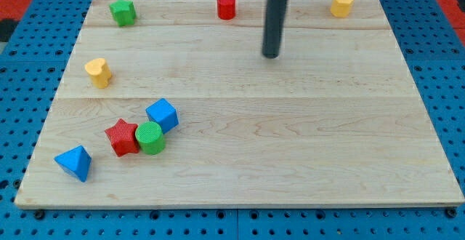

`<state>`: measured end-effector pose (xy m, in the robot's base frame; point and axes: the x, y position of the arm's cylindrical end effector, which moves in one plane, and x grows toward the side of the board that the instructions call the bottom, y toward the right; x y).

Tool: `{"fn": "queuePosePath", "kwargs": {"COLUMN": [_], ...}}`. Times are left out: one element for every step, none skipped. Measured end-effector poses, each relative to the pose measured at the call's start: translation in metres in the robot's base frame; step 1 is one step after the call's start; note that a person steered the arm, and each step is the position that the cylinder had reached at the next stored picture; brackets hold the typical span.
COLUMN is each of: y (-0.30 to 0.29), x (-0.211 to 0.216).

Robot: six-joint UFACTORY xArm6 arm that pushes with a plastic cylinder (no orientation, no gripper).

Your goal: Move the green circle to the left center of the board

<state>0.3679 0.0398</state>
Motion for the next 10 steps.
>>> {"fn": "queuePosePath", "kwargs": {"y": [-0.027, -0.065, -0.121, -0.152, -0.183, -0.183, -0.184, -0.186, -0.193, -0.194], "x": [0.109, 0.173, 0.187, 0.177, 0.15, 0.123, 0.091, 0.054, 0.029, -0.02]}}
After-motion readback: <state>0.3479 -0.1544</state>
